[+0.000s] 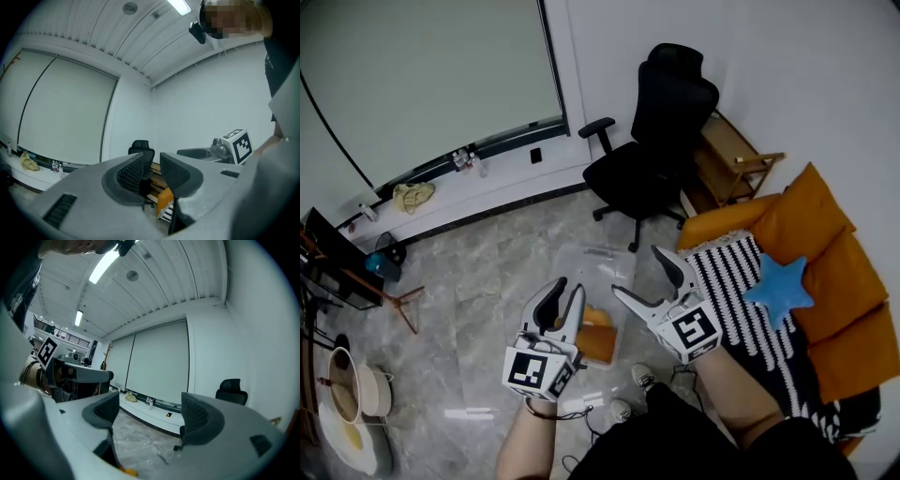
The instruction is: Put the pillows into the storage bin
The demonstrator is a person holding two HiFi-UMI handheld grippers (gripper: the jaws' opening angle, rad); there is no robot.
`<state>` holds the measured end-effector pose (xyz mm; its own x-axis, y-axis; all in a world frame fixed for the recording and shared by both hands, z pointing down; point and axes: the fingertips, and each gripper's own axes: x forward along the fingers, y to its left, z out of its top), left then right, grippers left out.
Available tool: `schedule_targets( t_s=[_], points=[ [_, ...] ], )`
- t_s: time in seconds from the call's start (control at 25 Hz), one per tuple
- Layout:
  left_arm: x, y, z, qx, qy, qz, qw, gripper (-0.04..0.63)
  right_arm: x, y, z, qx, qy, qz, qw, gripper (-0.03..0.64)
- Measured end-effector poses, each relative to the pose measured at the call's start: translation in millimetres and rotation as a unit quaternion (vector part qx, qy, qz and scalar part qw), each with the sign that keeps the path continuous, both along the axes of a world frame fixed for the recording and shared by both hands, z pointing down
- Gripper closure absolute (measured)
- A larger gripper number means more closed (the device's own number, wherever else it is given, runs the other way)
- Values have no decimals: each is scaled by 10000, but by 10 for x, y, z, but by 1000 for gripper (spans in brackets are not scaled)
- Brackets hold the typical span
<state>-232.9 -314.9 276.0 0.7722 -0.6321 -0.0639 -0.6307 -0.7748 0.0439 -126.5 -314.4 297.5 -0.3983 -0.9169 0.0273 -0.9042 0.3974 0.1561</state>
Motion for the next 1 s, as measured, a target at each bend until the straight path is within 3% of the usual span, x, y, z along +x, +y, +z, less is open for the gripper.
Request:
schedule_targets(
  t_s=[0.2,0.44,0.68,1.0],
  points=[
    [422,117,246,-258,-17,618,9977,497,371,238,216,-250,45,549,9982,195],
    [1321,395,312,-272,-109,1509,9881,497,1369,688,406,-453,-102,1525,9872,197],
    [2457,772,389,-327,-312,2266,9729,497,2565,1264,495,-507,-518,2403,9680,199],
    [4256,1445,699,-570,-645,3092,9471,497,4267,2012,908,-738,-916,3172,9410,201]
  ],
)
